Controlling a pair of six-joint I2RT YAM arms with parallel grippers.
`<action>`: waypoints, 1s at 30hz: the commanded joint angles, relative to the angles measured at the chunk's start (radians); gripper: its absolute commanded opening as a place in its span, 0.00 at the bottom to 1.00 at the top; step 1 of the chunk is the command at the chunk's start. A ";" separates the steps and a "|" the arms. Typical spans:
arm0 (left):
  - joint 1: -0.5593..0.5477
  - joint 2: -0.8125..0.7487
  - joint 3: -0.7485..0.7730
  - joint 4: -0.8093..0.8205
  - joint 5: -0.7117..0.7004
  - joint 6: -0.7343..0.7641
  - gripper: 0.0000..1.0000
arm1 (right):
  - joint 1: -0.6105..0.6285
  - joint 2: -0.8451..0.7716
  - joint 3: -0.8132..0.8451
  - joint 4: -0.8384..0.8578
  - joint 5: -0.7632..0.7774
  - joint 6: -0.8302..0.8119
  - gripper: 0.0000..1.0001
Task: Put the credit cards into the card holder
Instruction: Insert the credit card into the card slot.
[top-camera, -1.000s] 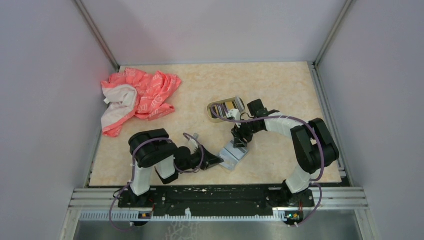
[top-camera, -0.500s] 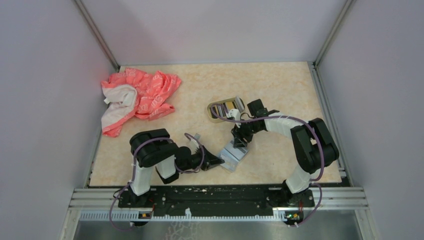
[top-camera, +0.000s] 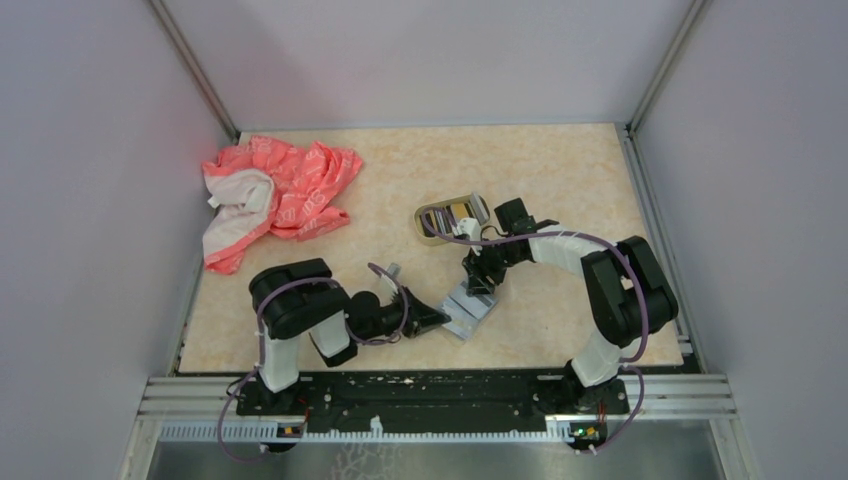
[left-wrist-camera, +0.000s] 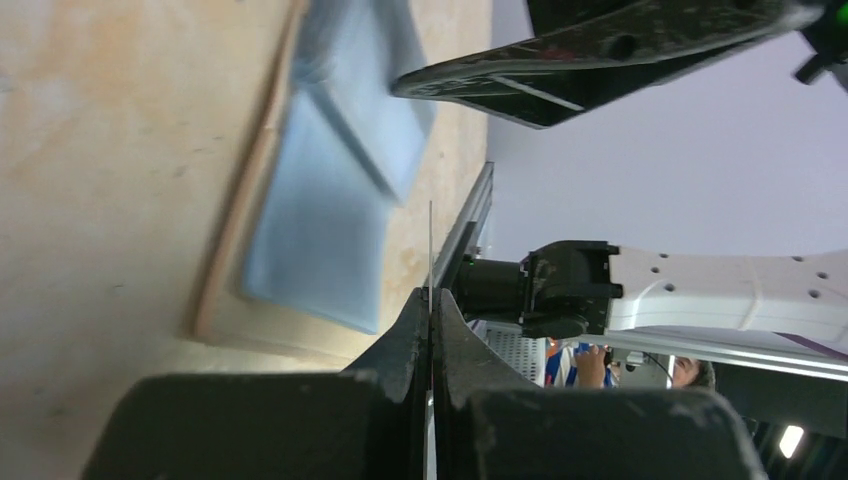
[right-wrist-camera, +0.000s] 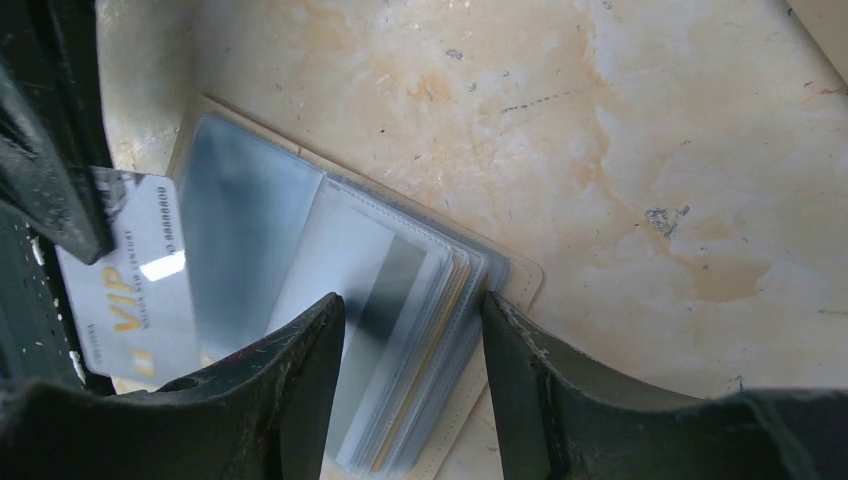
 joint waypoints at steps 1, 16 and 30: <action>-0.008 -0.074 -0.012 0.187 -0.004 0.013 0.00 | 0.011 0.023 0.025 -0.023 -0.019 -0.003 0.52; -0.013 0.044 0.025 0.219 -0.038 -0.021 0.00 | 0.011 0.023 0.026 -0.023 -0.019 -0.003 0.52; -0.013 0.075 0.014 0.259 -0.051 -0.026 0.00 | 0.011 0.023 0.026 -0.027 -0.020 -0.003 0.52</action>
